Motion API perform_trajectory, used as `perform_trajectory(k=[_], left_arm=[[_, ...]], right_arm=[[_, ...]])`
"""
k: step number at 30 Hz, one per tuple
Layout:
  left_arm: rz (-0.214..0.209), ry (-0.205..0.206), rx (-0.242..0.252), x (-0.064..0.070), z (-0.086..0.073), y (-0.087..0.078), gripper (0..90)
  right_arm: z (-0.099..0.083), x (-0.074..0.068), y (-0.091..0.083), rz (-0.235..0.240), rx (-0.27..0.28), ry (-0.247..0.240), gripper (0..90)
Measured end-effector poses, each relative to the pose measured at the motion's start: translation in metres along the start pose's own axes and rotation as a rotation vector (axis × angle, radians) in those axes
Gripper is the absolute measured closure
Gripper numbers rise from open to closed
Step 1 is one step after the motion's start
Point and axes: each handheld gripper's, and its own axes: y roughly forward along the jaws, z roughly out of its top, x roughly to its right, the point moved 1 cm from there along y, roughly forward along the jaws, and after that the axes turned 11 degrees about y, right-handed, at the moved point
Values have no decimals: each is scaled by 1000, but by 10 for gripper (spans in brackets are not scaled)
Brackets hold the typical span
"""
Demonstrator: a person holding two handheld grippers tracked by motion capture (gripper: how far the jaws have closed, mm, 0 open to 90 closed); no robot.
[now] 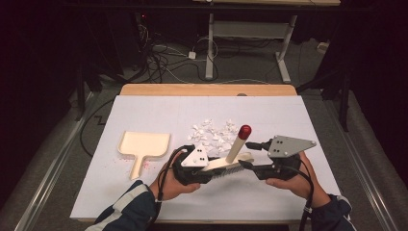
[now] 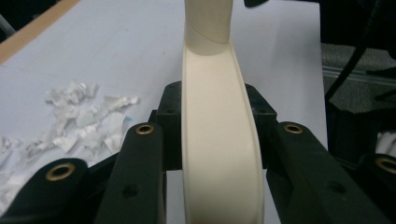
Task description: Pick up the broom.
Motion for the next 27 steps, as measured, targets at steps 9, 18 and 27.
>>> perform_trajectory(k=[9, 18, 27], left_arm=[[-112, 60, -1, 7, -4, -5, 656], [-199, 101, 3, 12, -4, 1, 654], [-84, 86, 10, 4, -6, -9, 545]], right_arm=[[-17, -3, 27, 148, -131, -64, 377], [-36, -7, 53, 423, -195, -71, 578], [-34, -8, 53, 378, -155, -62, 672]])
